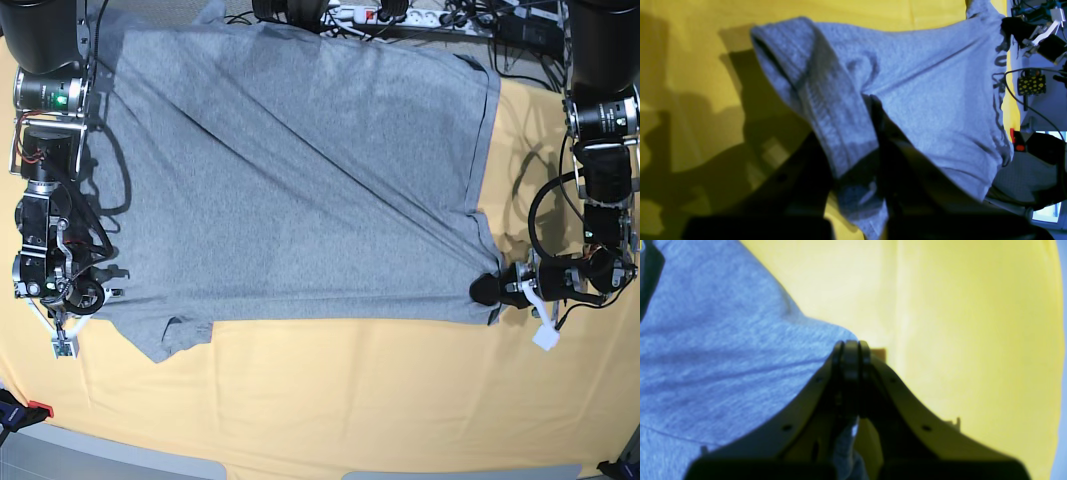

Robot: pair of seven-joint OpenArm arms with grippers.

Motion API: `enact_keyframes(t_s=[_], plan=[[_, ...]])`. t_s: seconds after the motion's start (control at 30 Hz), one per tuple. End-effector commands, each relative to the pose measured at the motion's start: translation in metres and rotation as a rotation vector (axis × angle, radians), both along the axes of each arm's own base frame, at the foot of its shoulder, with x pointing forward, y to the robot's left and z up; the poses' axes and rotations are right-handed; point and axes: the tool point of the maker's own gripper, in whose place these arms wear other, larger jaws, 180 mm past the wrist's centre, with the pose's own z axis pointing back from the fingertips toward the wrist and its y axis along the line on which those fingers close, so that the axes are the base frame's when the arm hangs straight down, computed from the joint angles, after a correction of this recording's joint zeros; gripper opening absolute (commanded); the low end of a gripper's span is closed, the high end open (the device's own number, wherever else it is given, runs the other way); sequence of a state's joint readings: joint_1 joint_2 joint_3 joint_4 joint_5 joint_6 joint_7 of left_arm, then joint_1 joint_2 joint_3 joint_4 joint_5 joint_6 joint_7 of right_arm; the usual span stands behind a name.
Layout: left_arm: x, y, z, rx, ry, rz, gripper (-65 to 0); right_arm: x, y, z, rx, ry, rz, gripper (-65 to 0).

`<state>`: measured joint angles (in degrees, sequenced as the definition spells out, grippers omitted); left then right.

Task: Layout the t-shirt on the table in an organized manner, then fold the t-shirt properly
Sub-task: 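Pull both hem corners outward with both grippers to straighten the hem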

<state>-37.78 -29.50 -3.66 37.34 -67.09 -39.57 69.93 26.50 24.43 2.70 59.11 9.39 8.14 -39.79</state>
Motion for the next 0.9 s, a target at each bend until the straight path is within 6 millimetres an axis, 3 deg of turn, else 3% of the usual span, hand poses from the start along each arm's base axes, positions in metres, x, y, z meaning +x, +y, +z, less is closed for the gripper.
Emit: enact_keyframes(t_s=[0.0, 0.3, 0.4, 0.47, 0.6, 0.67, 0.87], plan=[[0.017, 0.009, 0.028, -0.005, -0.082, 0.021, -65.0, 0.01, -0.014, 0.024, -0.038, -0.05, -0.016, -65.0], [0.012, -0.002, 0.04, -0.084, -0.074, -0.021, -65.0, -0.002, -0.003, 0.006, -0.027, 0.043, 0.068, -63.5], [0.015, -0.002, 0.043, -0.091, -0.086, -0.013, -65.0, 0.0, -0.002, 0.01, -0.03, 0.042, 0.091, -36.6], [0.016, -0.002, 0.045, -0.093, -0.093, -0.012, -62.1, 0.002, -0.008, 0.017, -0.029, 0.031, 0.093, -24.3], [0.017, 0.0, 0.047, -0.089, -0.096, -0.01, -42.6, -0.001, -0.016, 0.029, 0.065, 0.006, 0.102, -23.4], [0.017, 0.001, 0.047, -0.087, -0.096, -0.008, -37.1, -0.008, -0.016, 0.03, 0.116, 0.03, 0.139, -23.4], [0.016, 0.004, 0.048, -0.084, -0.097, -0.005, -36.4, -0.037, -0.009, 0.031, 0.287, 0.085, 0.278, -23.5]])
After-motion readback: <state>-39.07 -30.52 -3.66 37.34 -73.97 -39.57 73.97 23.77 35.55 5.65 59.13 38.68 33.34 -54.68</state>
